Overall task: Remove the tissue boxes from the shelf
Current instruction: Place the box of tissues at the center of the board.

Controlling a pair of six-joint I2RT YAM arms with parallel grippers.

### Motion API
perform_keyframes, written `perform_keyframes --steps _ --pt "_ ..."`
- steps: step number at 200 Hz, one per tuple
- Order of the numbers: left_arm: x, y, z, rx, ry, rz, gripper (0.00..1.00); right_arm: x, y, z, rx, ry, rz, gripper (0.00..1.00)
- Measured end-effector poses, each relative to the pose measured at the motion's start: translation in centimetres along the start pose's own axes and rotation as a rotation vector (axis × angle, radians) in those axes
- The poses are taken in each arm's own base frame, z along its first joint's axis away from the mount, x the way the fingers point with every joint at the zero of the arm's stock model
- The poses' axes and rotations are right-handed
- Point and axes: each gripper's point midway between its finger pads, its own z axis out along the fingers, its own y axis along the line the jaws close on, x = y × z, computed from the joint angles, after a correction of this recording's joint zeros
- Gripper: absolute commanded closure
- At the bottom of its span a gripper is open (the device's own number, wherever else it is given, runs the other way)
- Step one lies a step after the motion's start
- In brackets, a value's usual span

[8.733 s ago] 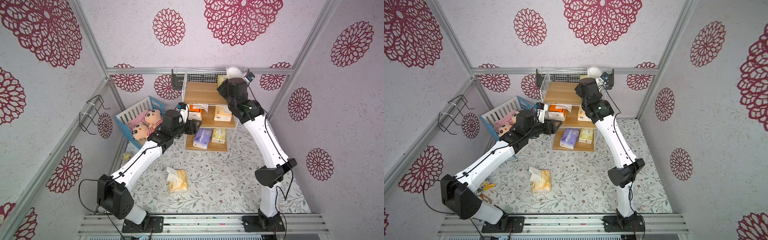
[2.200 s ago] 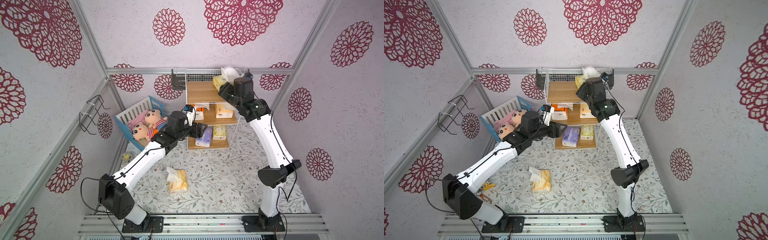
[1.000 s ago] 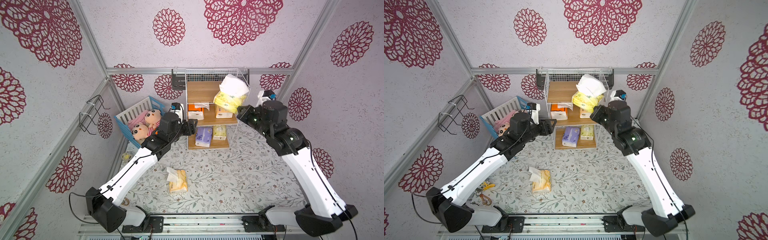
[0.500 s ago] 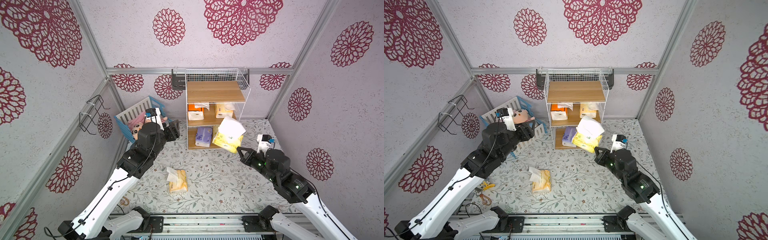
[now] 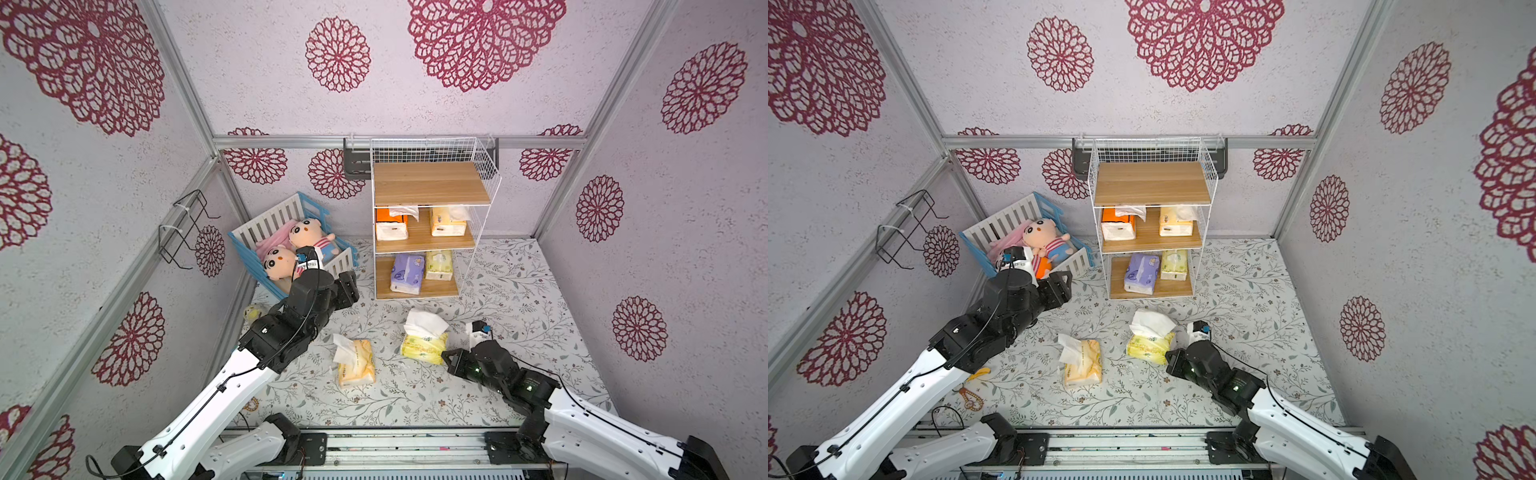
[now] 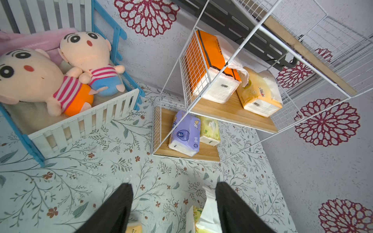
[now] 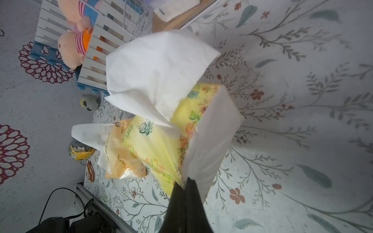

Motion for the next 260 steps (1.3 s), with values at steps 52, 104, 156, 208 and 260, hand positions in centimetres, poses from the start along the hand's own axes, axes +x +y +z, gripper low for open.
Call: perform_keyframes --steps 52,104,156,208,260 --pt "1.2 -0.3 1.1 -0.014 0.033 0.004 0.24 0.8 0.5 0.2 -0.048 0.013 0.041 0.4" --pt "0.8 0.5 -0.4 -0.021 -0.002 -0.015 0.24 -6.0 8.0 -4.2 -0.051 -0.081 -0.046 0.47" --pt "1.8 2.4 -3.0 -0.041 0.008 -0.06 0.25 -8.1 3.4 1.6 0.267 0.062 -0.163 0.47" --pt "4.6 4.4 -2.9 -0.116 0.077 -0.047 0.22 -7.0 -4.4 2.8 0.44 0.179 -0.154 0.47" --pt "5.0 4.5 -2.6 -0.117 0.082 -0.049 0.11 -3.5 -6.5 5.2 0.393 0.268 -0.142 0.49"
